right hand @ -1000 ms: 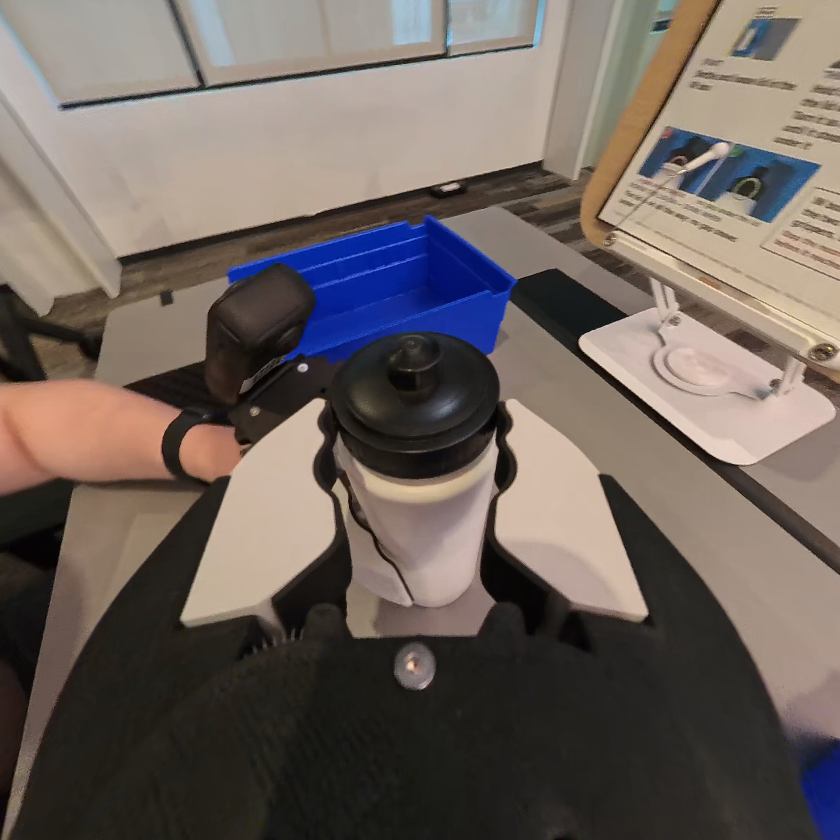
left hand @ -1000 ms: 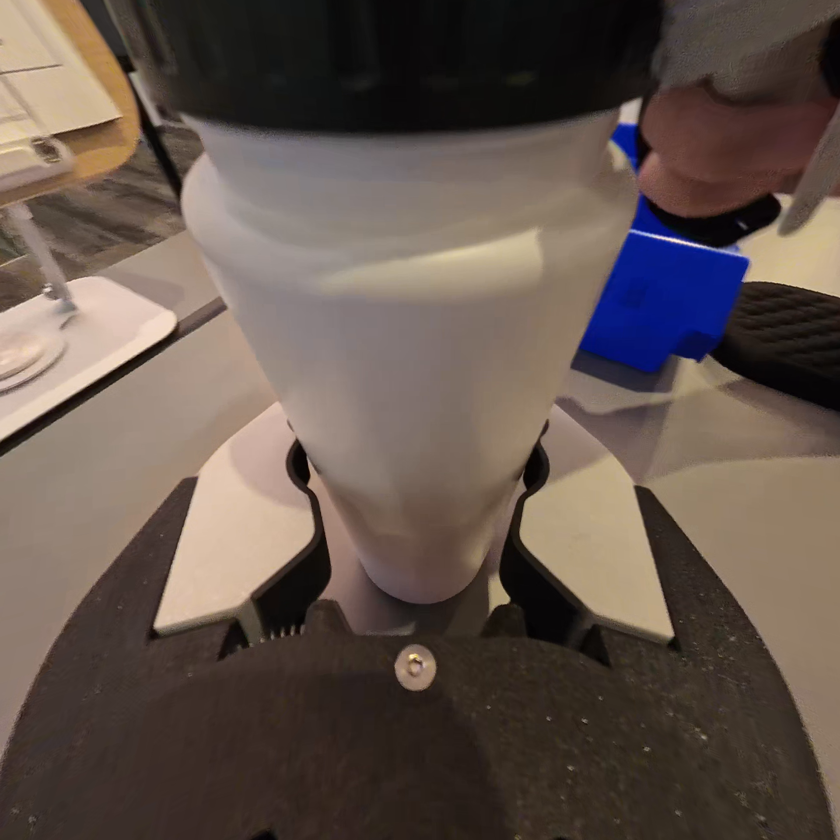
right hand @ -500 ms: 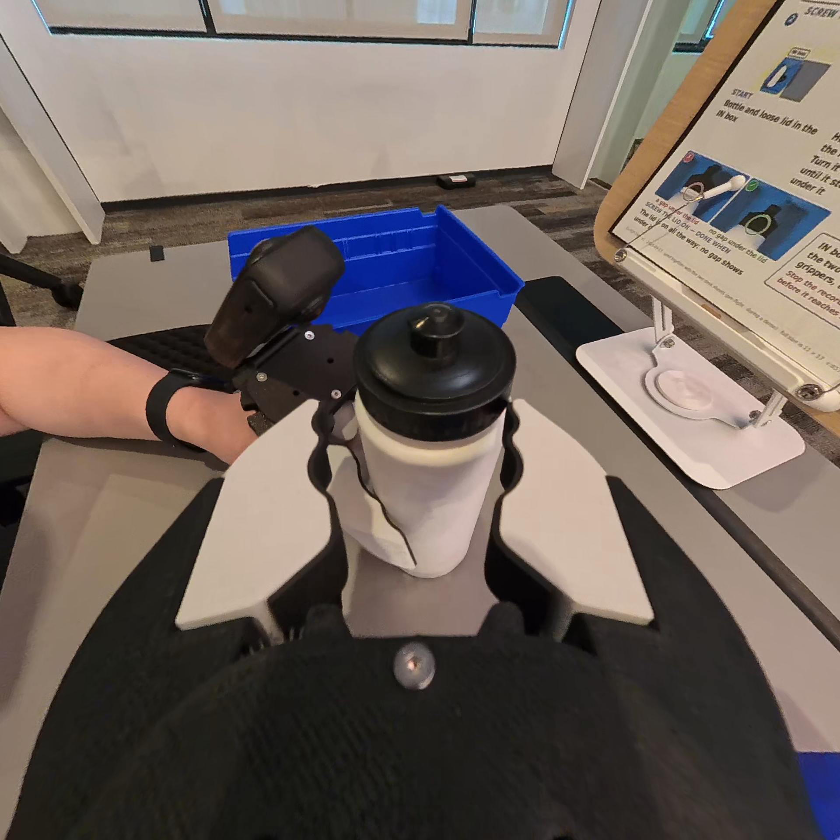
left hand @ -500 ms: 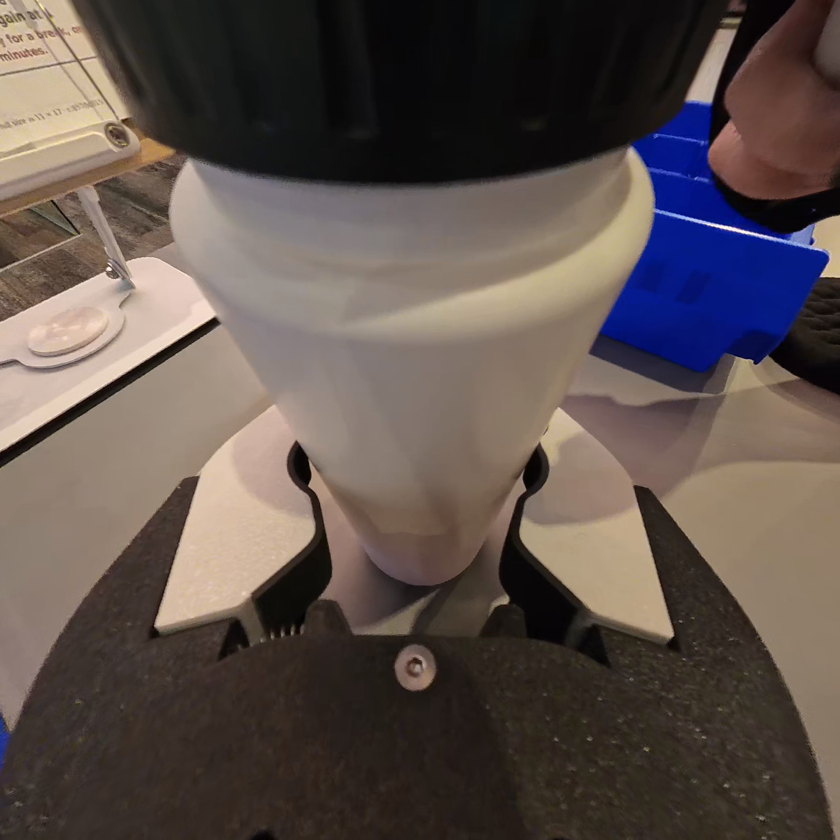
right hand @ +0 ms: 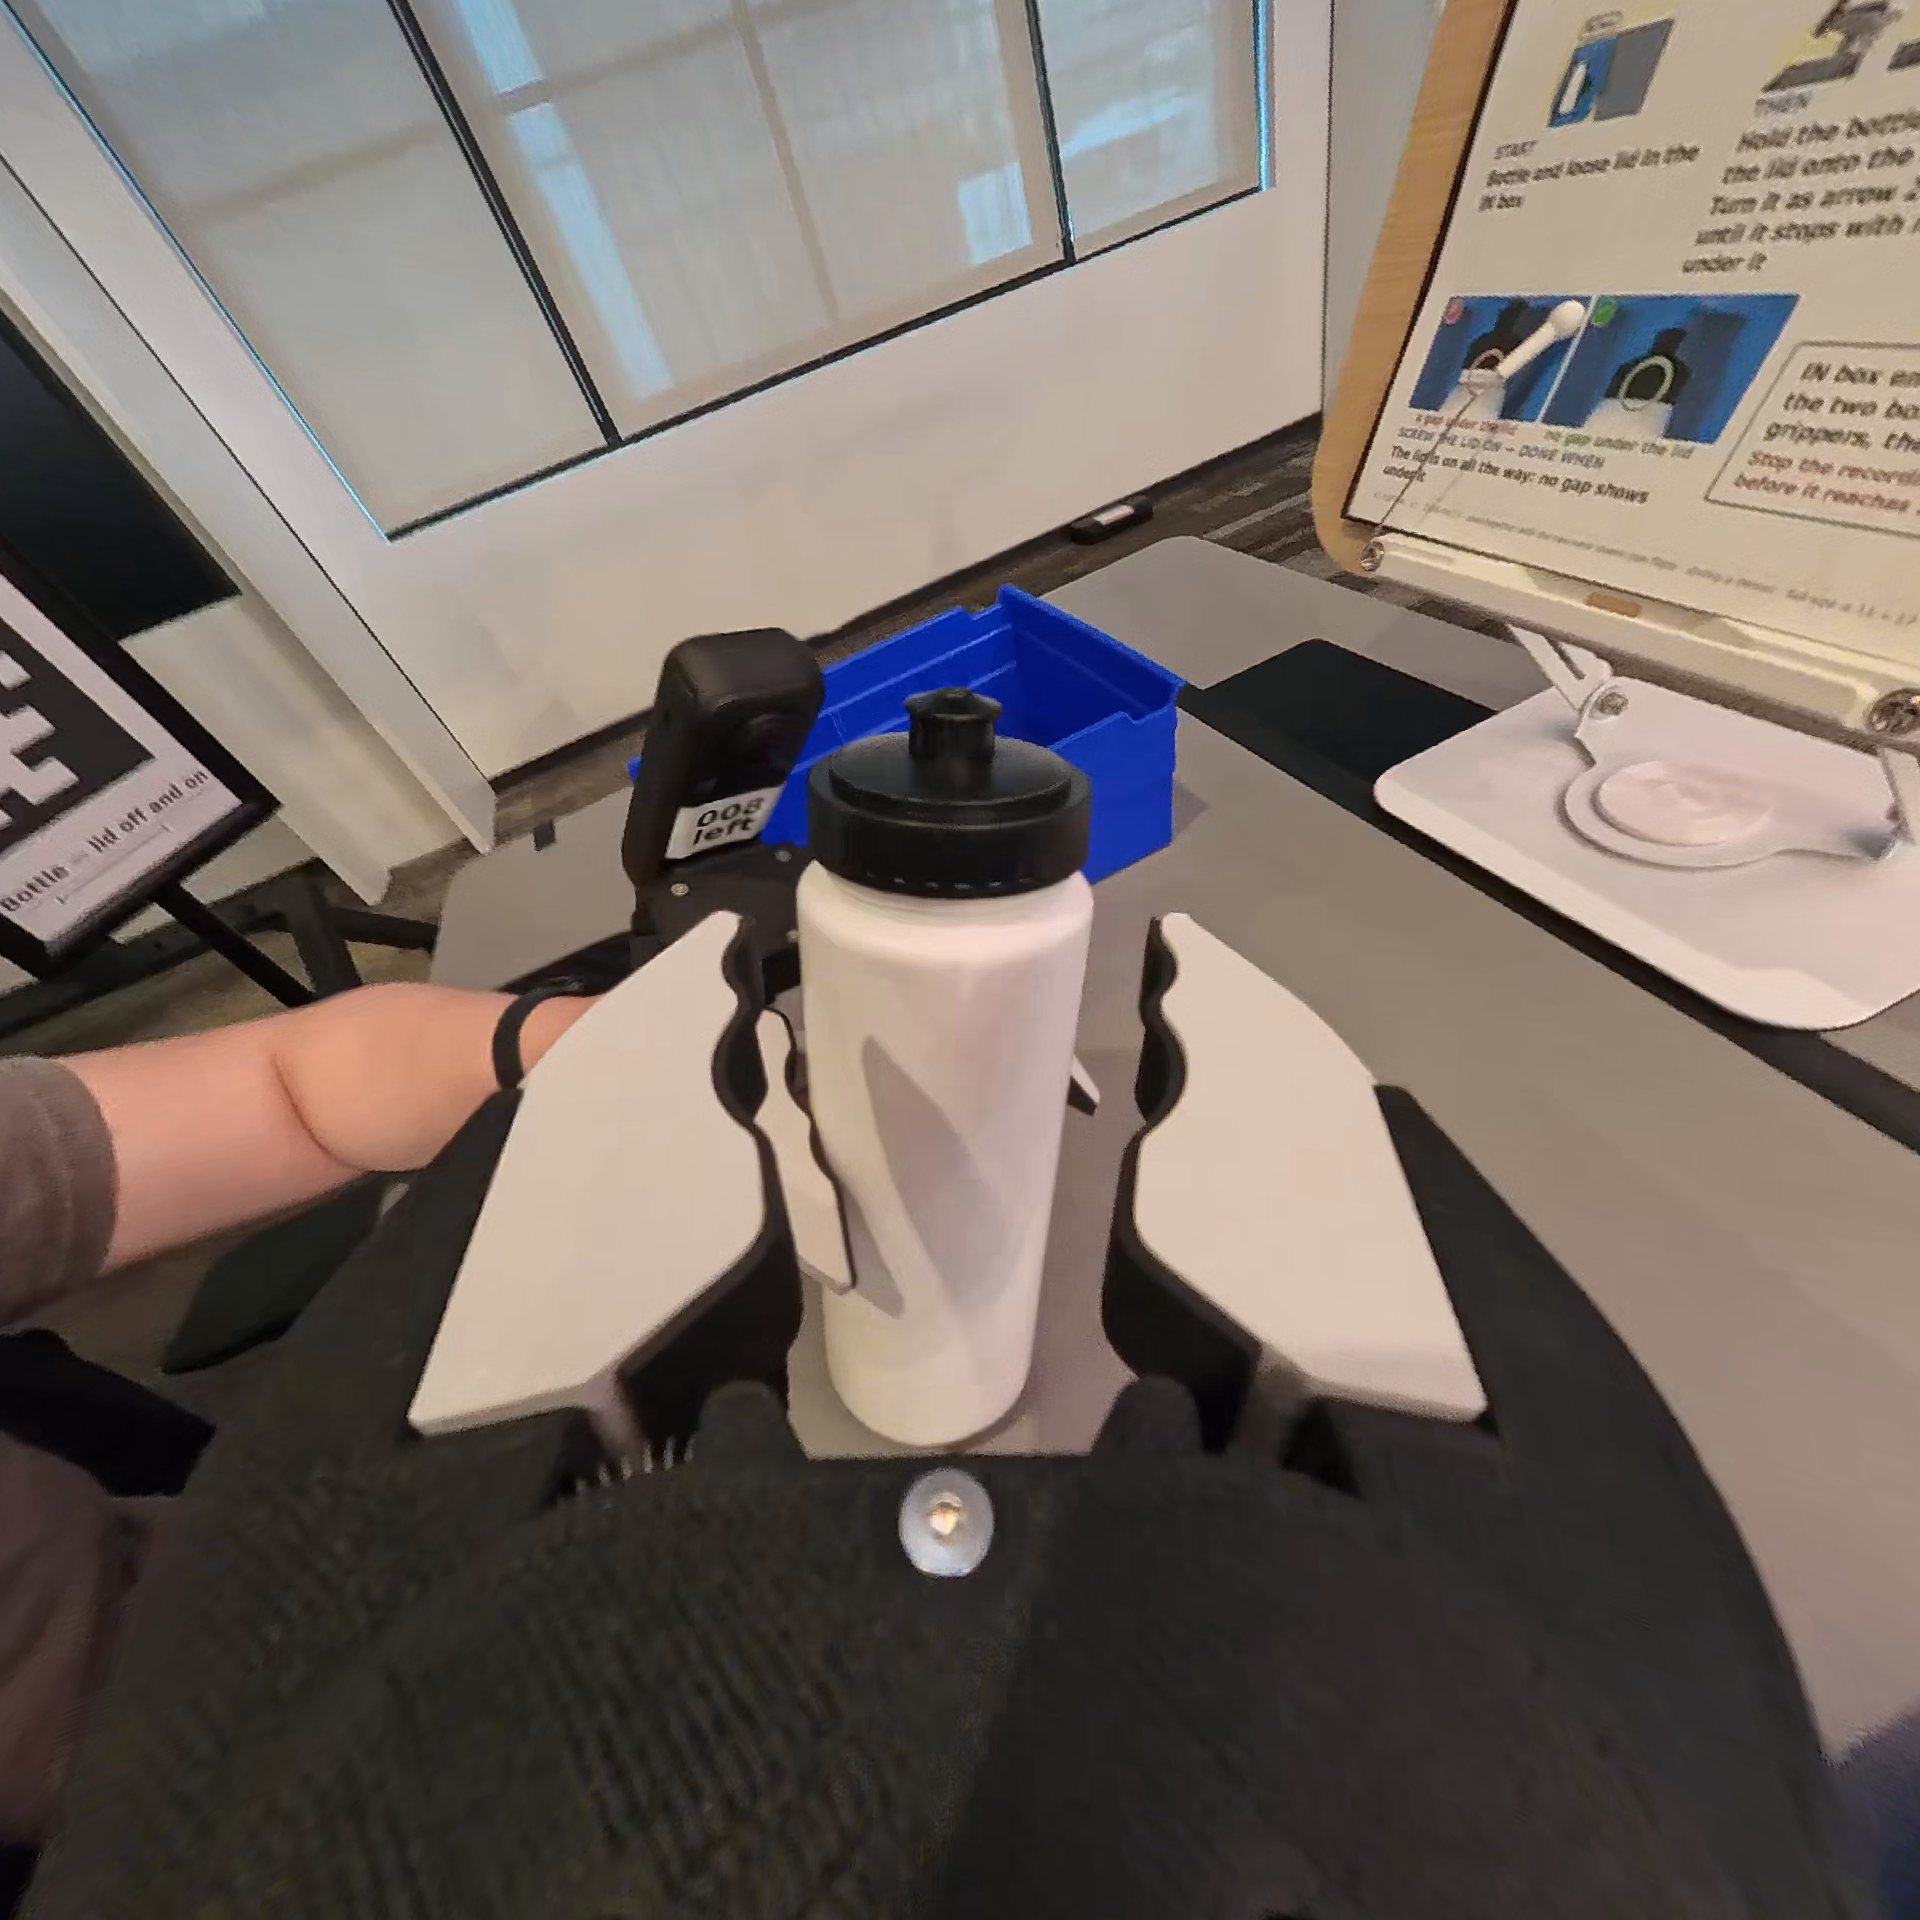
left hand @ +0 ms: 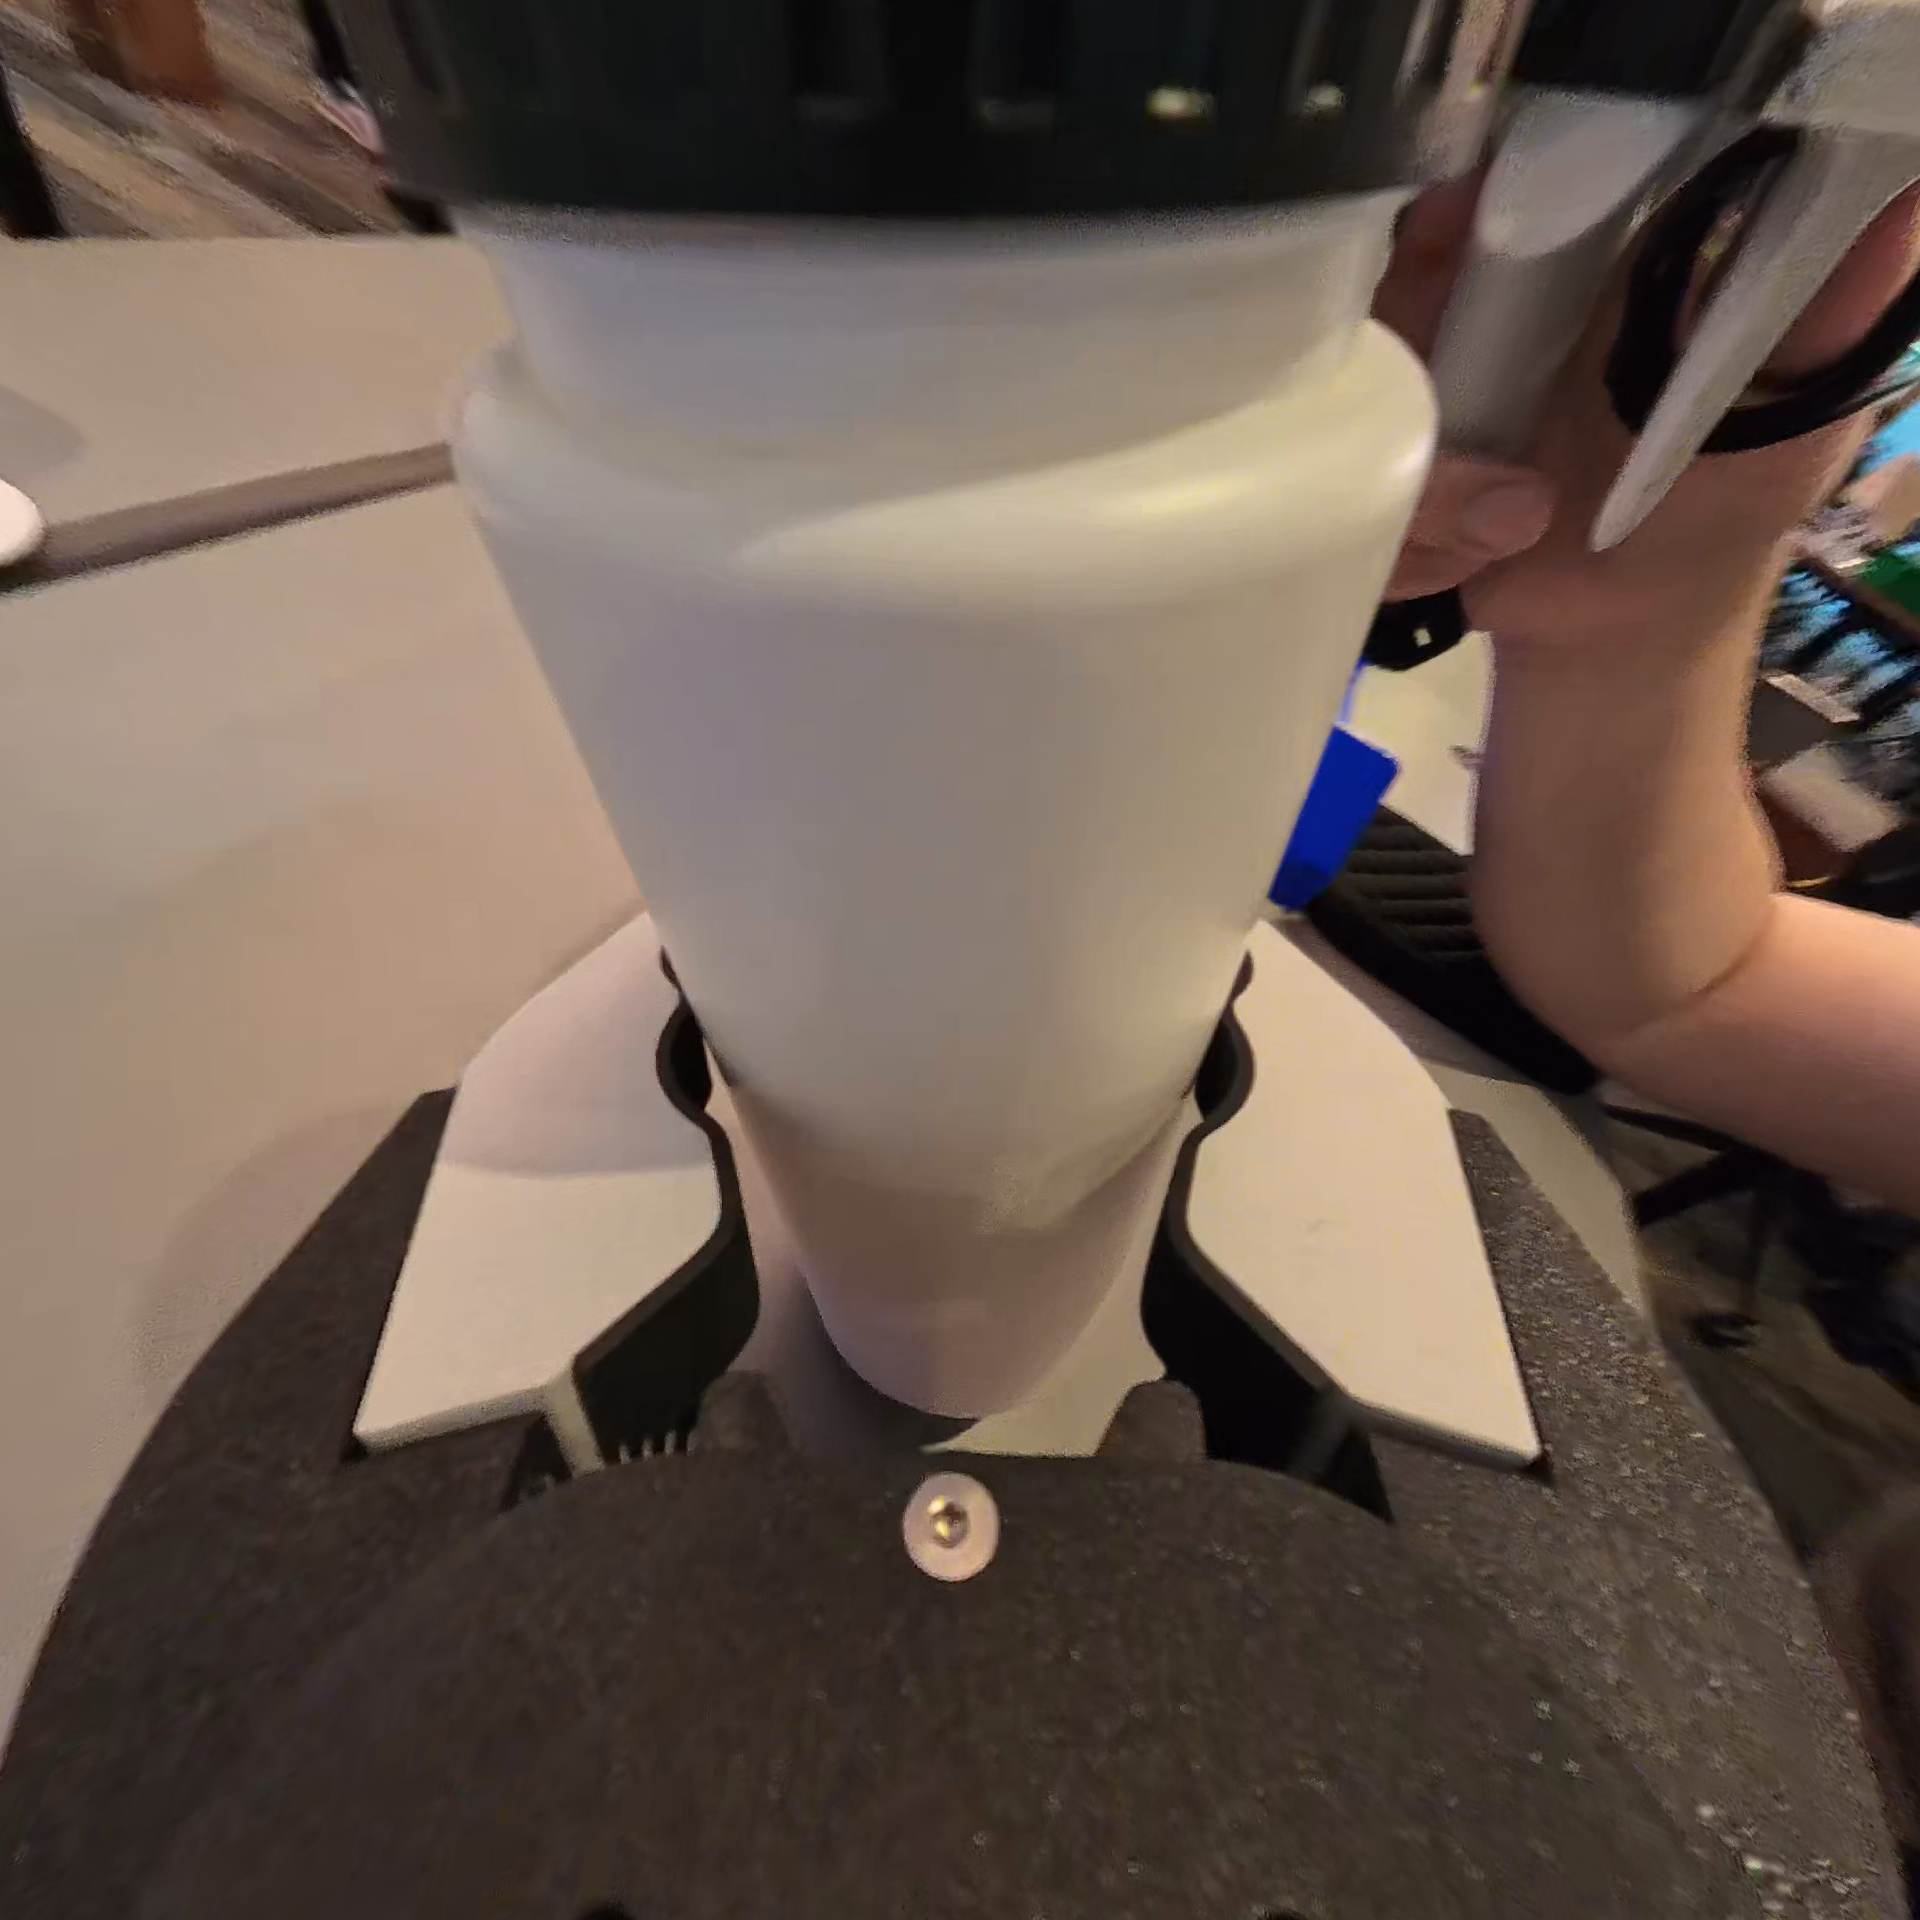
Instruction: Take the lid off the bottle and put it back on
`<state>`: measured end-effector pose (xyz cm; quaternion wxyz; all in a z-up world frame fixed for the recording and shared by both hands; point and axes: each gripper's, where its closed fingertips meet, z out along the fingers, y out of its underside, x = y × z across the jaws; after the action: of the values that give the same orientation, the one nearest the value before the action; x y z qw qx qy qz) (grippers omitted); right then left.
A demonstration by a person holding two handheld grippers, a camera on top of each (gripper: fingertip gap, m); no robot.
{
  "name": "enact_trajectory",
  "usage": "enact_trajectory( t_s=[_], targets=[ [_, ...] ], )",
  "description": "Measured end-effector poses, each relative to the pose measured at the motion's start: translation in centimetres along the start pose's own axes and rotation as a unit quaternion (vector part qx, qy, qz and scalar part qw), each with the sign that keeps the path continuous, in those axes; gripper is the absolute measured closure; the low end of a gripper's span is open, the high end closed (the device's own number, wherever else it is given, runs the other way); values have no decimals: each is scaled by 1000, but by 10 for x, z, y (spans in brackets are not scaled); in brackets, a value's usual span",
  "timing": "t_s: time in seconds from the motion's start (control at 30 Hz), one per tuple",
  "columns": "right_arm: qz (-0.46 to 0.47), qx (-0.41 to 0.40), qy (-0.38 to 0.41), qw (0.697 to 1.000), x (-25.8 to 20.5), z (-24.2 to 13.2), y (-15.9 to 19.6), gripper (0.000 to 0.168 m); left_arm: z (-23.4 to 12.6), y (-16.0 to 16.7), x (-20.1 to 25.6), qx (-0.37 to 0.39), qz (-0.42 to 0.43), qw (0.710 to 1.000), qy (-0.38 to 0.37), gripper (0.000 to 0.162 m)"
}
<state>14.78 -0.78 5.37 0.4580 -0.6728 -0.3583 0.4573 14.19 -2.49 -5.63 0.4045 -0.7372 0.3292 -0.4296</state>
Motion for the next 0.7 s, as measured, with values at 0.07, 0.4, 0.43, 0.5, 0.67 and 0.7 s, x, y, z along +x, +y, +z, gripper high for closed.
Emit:
enact_trajectory(
  t_s=[0.07, 0.4, 0.43, 0.5, 0.67, 0.7],
  targets=[
    [30, 11, -10, 999, 1, -2, -3, 97, -1, 0, 8, -14, -32, 999, 36, 68],
    [-47, 10, -20, 999, -8, 5, 0, 90, 5, 4, 1, -10, 115, 993, -20, 68],
    [-78, 6, -20, 997, -11, 7, 2, 89, 6, 4, -2, -7, 151, 988, -39, 68],
    [-118, 9, -29, 993, -18, 10, 3, 84, 9, 6, 1, 5, 177, 983, -43, 68],
    [-157, 1, -59, 986, -31, 12, 9, 88, 13, 6, 10, 42, 194, 980, -11, 66],
    [-156, 1, -61, 986, -32, 12, 9, 90, 14, 7, 12, 43, 197, 980, -3, 66]
  ],
)
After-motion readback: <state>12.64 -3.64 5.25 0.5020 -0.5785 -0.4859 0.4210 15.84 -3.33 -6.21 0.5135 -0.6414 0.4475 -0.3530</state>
